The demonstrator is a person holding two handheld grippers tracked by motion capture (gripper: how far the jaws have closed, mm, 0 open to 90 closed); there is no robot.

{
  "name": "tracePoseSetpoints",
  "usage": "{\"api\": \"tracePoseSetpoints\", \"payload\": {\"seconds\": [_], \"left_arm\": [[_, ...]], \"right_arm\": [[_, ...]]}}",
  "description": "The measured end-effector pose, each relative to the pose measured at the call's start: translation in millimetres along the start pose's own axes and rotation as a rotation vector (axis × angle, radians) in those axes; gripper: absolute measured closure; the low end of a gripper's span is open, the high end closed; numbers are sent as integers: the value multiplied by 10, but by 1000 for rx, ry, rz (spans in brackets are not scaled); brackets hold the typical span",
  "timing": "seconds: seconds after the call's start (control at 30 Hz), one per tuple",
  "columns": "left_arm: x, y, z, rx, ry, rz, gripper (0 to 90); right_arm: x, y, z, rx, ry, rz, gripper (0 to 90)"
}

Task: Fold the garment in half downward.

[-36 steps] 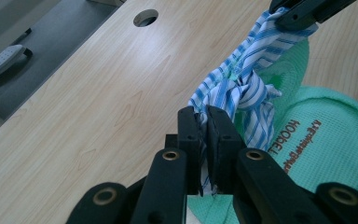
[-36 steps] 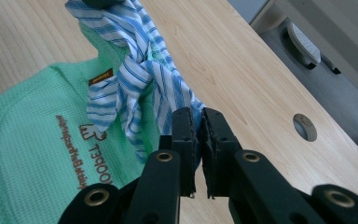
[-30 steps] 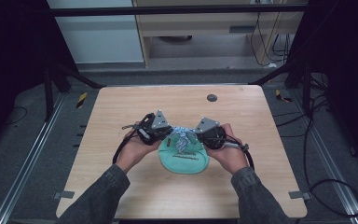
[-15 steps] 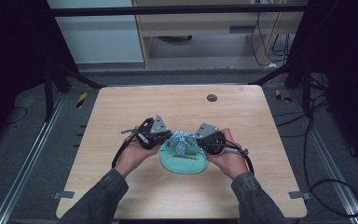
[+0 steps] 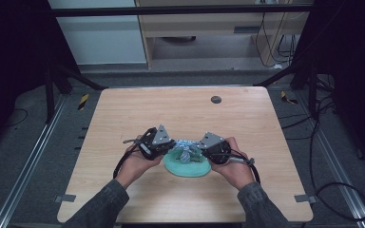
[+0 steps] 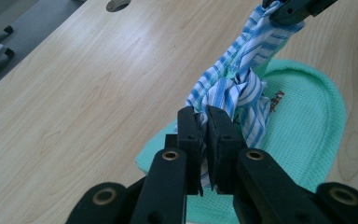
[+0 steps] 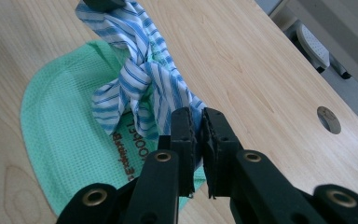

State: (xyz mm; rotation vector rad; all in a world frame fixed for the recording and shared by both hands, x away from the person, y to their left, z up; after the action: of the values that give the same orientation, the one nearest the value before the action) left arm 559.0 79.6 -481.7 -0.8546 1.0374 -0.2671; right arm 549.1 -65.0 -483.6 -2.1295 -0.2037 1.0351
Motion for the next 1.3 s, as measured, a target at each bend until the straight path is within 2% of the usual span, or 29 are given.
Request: {"api": "tracePoseSetpoints", "payload": {"seconds": [0.67, 0.8, 1.3], "left_arm": [[-8, 153, -205, -7, 39, 21, 847], [2, 230, -281, -5, 53, 30, 847], [10, 309, -351, -15, 66, 26, 847]], "right_arm": [[-46, 120, 192, -19, -26, 12, 827], [-47, 163, 235, -20, -34, 15, 824], [-50, 235, 339, -20, -52, 25, 820]]}}
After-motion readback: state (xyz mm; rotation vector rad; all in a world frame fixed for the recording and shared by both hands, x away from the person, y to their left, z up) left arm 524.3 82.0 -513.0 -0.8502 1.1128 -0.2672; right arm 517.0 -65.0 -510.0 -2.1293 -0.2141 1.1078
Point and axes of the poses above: each handheld gripper's, and its own axes: x roughly forward along the jaws, y roughly out of its underside, z roughly to its left, the point moved 9 cm from there along x, roughly forward along the jaws, and after that the axes turned 1 degree about -x, right-handed, at the moved point
